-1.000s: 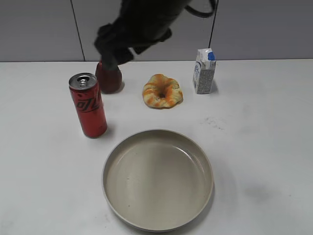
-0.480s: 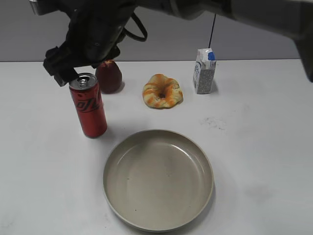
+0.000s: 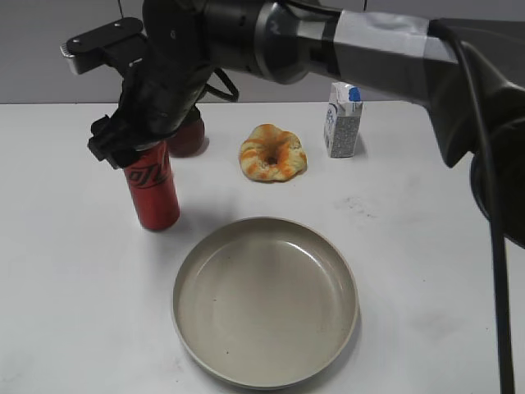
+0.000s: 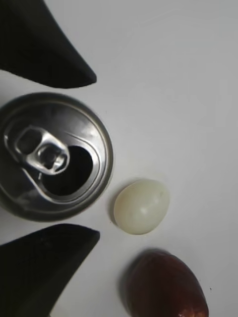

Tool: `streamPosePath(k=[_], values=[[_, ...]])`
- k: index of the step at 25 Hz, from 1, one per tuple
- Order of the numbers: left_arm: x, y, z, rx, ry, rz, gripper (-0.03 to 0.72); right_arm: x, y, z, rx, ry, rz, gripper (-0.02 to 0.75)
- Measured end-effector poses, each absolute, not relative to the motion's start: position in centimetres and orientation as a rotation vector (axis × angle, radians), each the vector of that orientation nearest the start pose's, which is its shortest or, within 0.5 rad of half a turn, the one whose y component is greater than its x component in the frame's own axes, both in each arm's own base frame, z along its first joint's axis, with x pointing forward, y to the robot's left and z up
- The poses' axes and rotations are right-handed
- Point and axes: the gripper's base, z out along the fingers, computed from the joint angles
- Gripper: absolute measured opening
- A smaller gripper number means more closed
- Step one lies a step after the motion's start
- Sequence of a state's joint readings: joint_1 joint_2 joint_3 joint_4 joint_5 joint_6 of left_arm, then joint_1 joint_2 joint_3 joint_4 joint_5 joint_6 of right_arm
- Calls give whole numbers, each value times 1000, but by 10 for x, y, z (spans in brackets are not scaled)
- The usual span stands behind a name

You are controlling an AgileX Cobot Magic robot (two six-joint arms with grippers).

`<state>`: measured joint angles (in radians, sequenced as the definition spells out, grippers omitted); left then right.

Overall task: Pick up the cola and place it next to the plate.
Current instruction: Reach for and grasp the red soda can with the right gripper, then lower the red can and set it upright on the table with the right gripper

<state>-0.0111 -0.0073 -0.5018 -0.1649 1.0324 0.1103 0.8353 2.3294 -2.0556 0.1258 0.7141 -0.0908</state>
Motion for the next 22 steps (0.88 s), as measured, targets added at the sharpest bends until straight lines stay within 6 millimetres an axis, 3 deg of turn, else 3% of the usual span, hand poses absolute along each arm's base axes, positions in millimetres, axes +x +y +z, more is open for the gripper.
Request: streamPosePath(k=[5,10,13,16,18,22], values=[[-6,-13,281,127,1995,-132,228,351,398,198,-1056,2300,445,510],[-6,-13,281,127,1995,-132,228,351,398,199,-1056,2299,445,506],[-6,-13,281,127,1995,-132,228,348,396,209,-1062,2301,446,506],[-6,-13,281,127,1995,-132,228,348,385,243,-1042,2282,454,506],[-6,-13,281,127,1995,-132,228,347,368,277,-1013,2266,458,506],[-6,-13,281,127,1995,-132,228,349,312,339,-923,2283,429,506]])
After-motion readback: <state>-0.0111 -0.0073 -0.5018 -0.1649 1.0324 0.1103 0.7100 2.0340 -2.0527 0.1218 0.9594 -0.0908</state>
